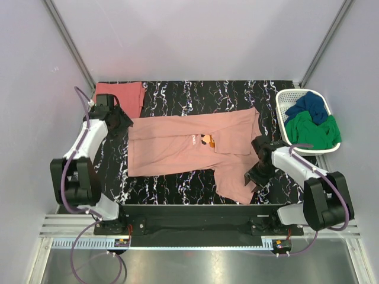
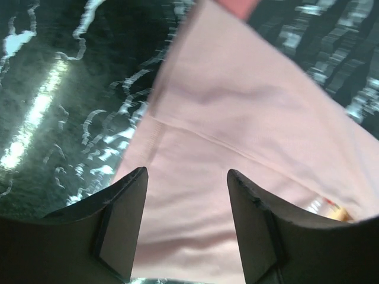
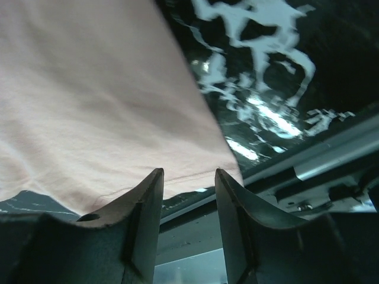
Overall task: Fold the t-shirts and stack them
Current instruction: Fold the tshirt
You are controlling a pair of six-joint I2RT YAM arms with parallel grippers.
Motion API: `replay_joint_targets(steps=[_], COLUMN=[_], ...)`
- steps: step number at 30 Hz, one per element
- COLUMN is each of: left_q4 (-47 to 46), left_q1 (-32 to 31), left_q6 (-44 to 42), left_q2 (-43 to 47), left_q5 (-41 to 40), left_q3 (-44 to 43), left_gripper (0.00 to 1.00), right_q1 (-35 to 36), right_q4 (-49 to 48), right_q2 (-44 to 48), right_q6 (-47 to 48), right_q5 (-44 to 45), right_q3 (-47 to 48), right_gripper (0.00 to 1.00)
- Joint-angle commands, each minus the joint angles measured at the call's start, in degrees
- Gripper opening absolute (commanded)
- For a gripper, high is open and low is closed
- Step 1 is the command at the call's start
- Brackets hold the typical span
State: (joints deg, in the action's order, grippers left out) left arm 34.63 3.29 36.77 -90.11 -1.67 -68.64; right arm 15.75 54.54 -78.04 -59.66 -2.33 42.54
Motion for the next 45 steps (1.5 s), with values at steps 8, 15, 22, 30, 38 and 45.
replay_joint_targets(steps=[8, 15, 22, 30, 38, 45], left_q4=[-1.8, 0.3, -1.1, -1.9, -2.0, 6.1], left_q1=[-0.9, -1.0, -0.9, -0.7, 0.4, 4.3], left_q6=[-2.3, -4.4, -2.9, -2.0, -1.9, 1.5], left_q2=[7.2, 9.4, 9.0, 8.5, 8.5, 8.5], left_q5=[11.3, 11.3, 13.5, 14.2, 14.9, 1.9], left_q3=[6.6, 6.1, 7.2, 7.4, 8.3, 7.0], left_gripper=[0.62, 0.63, 0.63, 0.62, 0.62, 0.59], right_q1=[0.7, 4.0, 5.0, 5.5, 6.0, 6.0], right_q4=[2.5, 0.8, 1.4, 1.4, 1.5, 5.0], right_q2=[7.2, 5.5, 10.0, 12.1, 13.8, 17.2], right_q6=[-13.0, -18.2, -21.3, -23.0, -22.9, -16.3], right_q5=[0.3, 1.1, 2.0, 3.6, 5.5, 10.0], right_q3=[-8.5, -9.7, -11.4, -11.9, -10.4, -0.5], right_gripper=[0.47, 0.49, 0.43, 0.21, 0.00, 0.00])
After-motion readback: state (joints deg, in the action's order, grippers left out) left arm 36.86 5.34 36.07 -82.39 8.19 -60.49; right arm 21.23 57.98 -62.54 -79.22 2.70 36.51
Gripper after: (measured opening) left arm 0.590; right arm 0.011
